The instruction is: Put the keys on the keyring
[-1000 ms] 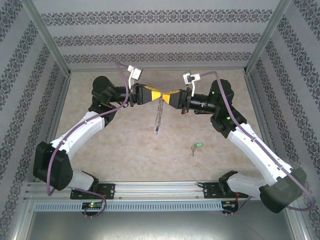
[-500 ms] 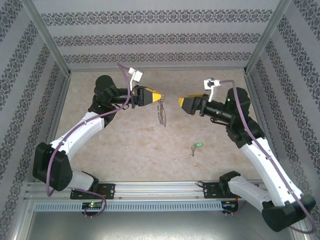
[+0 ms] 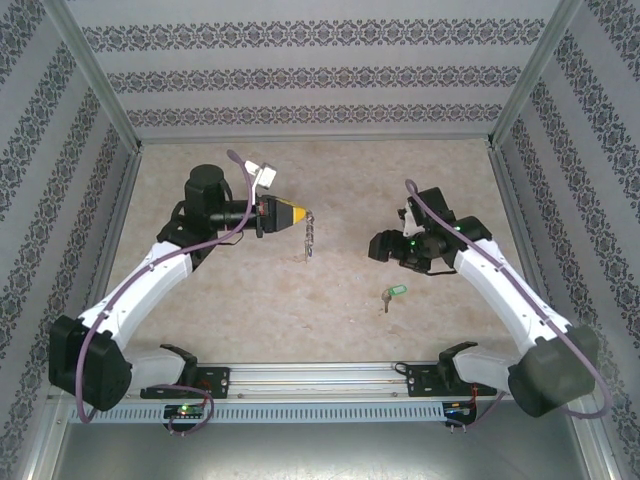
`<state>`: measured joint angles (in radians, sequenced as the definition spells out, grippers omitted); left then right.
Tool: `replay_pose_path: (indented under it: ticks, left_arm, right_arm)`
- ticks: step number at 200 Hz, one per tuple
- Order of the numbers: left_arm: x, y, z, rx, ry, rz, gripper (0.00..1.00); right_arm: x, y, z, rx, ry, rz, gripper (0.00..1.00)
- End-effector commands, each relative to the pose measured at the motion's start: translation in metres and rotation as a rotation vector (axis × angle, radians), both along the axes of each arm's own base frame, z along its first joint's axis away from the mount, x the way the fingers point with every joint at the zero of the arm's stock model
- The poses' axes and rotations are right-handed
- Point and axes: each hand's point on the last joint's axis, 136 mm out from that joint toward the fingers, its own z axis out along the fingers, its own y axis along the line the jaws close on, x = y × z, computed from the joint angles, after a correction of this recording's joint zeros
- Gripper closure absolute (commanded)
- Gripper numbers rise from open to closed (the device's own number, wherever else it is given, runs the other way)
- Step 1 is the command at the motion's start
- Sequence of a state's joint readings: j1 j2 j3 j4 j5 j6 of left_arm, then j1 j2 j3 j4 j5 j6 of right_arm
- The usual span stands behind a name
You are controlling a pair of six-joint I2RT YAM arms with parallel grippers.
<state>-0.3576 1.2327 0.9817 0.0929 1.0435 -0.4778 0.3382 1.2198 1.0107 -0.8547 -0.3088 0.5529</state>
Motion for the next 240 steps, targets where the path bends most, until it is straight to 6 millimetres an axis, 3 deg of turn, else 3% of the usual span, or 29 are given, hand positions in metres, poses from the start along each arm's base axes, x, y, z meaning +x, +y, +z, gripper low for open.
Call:
replay_pose_path:
  ticks: [1,65,91,137,194,240]
  left_arm:
    - [-0.006,0.008,0.003,0.0,-0.05,0.032,1.0]
    - [-0.003,0.008,0.003,-0.063,-0.061,0.052,1.0]
    - [0.001,0.006,0.002,-0.078,-0.05,0.047,1.0]
    - [0.005,0.006,0.004,-0.069,-0.057,0.06,1.0]
    - [0.009,0.003,0.002,-0.073,-0.052,0.051,1.0]
    - [0.009,0.003,-0.001,-0.076,-0.049,0.051,1.0]
  right_arm:
    - [-0.011,-0.016,-0.033,-0.111,0.109,-0.009,0.24]
    - [-0.014,-0.012,-0.091,-0.201,0.282,0.142,0.33]
    - [-0.019,0.001,-0.107,-0.158,0.353,0.173,0.35]
    - [-0.03,0.002,-0.123,-0.18,0.379,0.16,0.4]
    - [-0.029,-0.011,-0.14,-0.268,0.385,0.142,0.48]
    - [-0.028,-0.011,-0.151,-0.289,0.408,0.133,0.63]
